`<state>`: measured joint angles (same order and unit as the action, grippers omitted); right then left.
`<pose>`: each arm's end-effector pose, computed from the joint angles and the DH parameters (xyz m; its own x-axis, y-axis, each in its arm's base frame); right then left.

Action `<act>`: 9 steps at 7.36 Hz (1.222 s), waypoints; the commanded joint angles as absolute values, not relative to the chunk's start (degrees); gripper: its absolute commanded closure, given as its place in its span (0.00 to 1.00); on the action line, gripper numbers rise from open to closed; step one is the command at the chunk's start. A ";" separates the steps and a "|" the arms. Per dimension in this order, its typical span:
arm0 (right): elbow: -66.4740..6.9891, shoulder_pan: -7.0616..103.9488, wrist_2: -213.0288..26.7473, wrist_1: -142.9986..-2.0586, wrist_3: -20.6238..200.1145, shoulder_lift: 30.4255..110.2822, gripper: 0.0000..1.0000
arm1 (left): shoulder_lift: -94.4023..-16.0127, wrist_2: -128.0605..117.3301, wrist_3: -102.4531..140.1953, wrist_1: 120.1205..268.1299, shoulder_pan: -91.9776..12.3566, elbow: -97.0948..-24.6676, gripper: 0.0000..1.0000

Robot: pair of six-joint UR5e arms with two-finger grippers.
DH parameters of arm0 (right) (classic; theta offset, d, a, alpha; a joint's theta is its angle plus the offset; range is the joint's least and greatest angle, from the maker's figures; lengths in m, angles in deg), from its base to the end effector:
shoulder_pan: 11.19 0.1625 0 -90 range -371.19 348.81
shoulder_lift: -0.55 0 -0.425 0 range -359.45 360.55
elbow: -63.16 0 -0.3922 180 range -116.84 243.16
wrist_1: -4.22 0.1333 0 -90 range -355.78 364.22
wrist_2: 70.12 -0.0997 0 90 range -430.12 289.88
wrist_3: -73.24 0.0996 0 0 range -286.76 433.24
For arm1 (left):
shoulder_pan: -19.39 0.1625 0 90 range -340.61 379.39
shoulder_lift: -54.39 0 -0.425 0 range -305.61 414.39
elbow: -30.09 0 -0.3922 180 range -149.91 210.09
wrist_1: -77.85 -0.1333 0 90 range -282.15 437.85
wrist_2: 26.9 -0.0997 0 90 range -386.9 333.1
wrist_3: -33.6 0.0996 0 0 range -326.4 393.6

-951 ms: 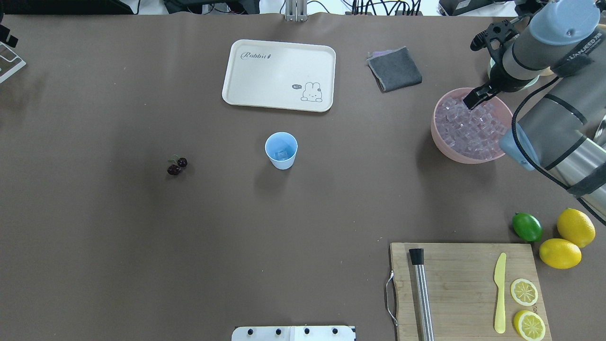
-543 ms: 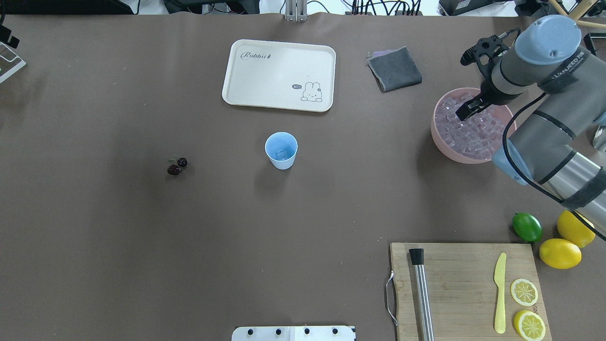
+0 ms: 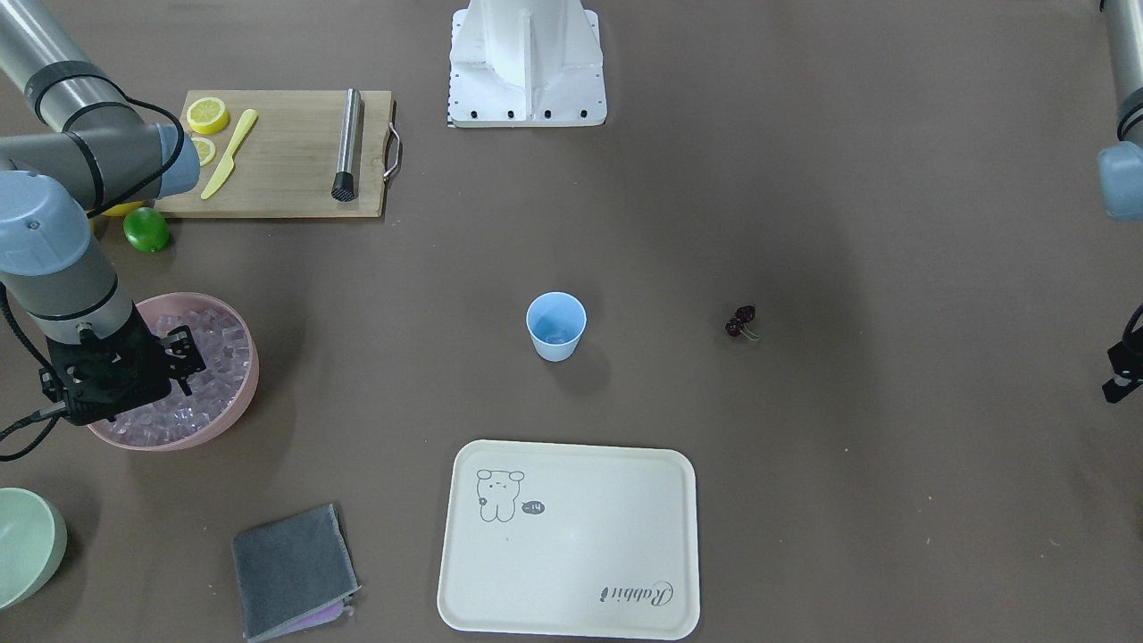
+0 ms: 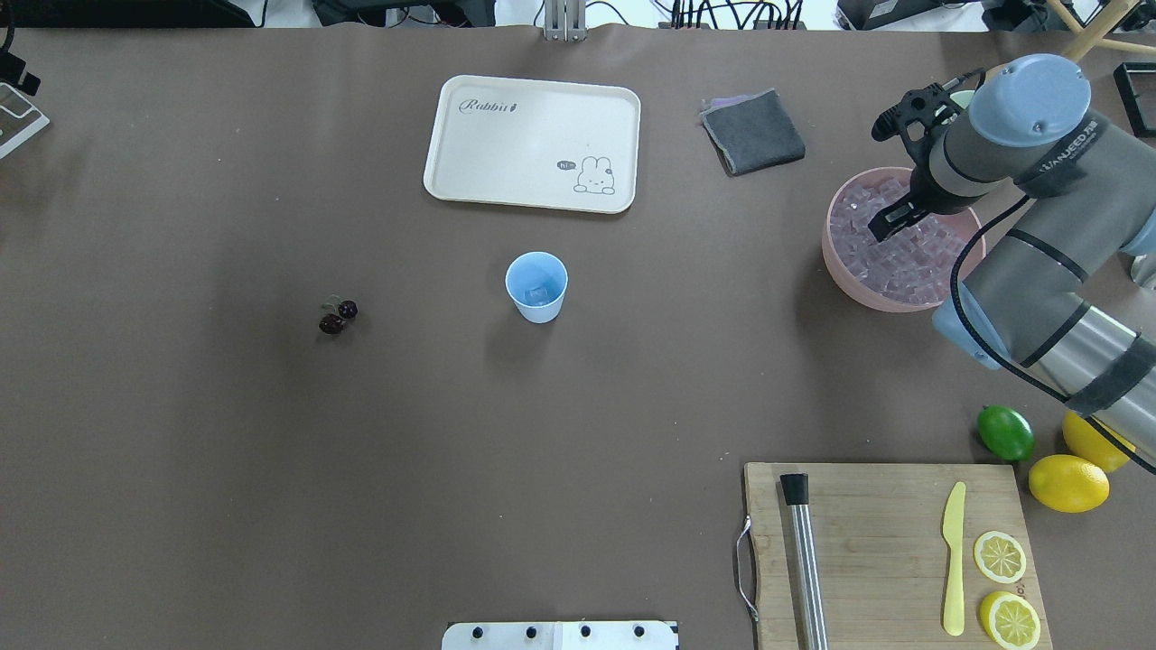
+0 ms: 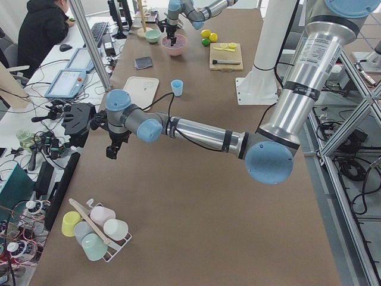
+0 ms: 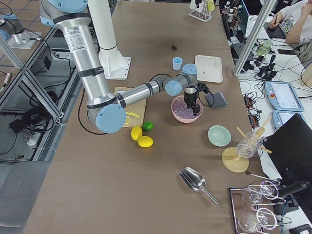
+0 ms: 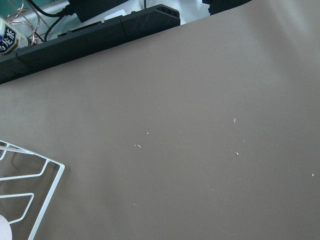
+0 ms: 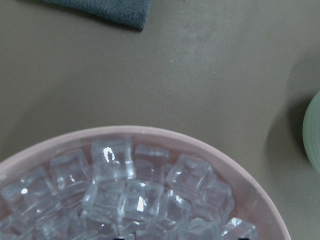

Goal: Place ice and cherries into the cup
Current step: 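Return the right gripper to the pink bowl and grasp another ice cube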

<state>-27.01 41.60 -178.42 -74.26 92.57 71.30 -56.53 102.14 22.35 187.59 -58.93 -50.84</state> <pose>-0.3083 -0.5747 0.4632 0.7931 -0.4370 0.4243 0.2715 0.8772 0.3960 0.0647 -0.6616 0.4926 0.7141 0.3084 -0.6284 -0.0338 0.9119 0.4091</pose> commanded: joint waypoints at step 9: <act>-34.44 42.59 -180.05 -77.92 94.16 72.27 1.00 | -55.65 102.13 22.35 190.17 -58.22 -50.07 0.02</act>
